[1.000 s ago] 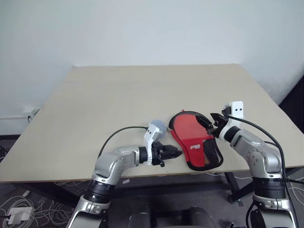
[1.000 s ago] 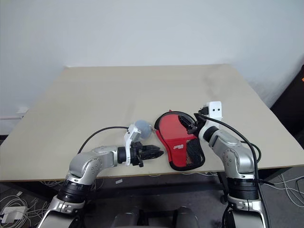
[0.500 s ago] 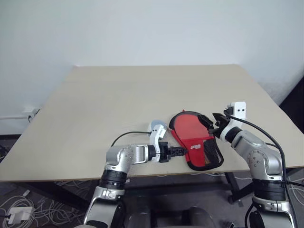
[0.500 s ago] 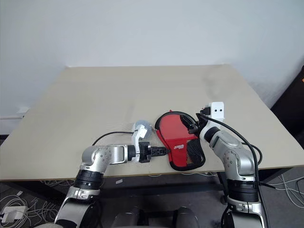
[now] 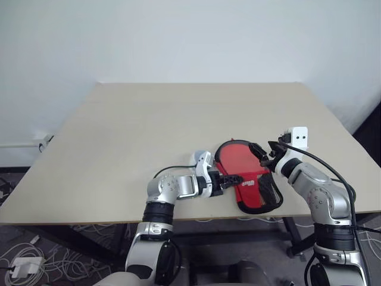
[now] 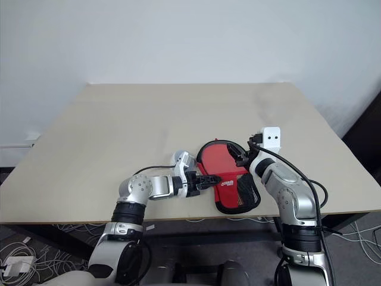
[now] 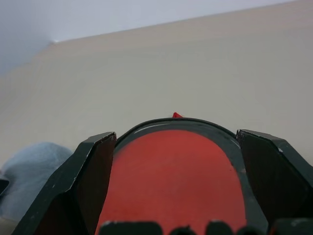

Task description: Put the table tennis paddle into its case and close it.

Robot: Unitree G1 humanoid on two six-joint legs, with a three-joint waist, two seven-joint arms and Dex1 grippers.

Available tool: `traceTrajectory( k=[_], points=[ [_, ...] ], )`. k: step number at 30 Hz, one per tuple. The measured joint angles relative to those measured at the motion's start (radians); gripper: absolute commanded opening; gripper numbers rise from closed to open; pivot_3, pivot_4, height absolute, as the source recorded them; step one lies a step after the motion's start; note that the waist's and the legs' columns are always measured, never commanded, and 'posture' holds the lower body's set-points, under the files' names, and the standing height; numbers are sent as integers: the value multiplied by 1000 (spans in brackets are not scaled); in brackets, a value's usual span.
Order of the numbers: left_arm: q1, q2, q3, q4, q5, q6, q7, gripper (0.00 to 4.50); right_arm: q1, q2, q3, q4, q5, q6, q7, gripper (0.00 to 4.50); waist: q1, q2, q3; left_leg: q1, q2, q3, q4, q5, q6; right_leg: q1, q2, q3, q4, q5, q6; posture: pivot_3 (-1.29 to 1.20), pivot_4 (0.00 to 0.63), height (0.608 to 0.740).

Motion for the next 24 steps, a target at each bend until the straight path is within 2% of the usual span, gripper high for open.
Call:
traceTrajectory(
  k=[2,8,9,17,21,24],
  points=[
    [-1,0,-16,12,0,13,-22,2365,0,5,-1,0,0,-1,-7,4279,2,0,0,0,0,0,0,0,0,0,0,0,0,0,0,0,0,724],
    [0,-15,-45,28,-1,48,-42,215,0,16,-22,1,0,-14,-26,4279,1,0,0,0,0,0,0,0,1,0,0,0,0,0,0,0,0,724],
    [-4,-18,-42,28,-3,50,-43,39,0,16,-28,2,0,-16,-28,4279,2,0,0,0,0,0,0,0,1,0,0,0,0,0,0,0,0,724],
    [-13,-31,-6,42,-3,47,-11,39,0,31,-48,18,1,-22,-40,4279,1,0,0,1,0,-2,1,-3,5,2,0,-1,0,0,0,0,0,724],
    [-21,7,-7,31,-11,99,-19,39,-7,44,-63,20,15,-23,-38,4279,-7,0,0,0,1,-2,1,-3,5,1,0,-1,0,0,0,0,0,724],
    [-25,75,-15,-9,-21,189,-21,39,-8,44,-71,17,35,-23,-27,4279,-17,0,0,1,1,-2,0,-2,3,0,1,-1,0,0,0,0,0,724]
  ],
)
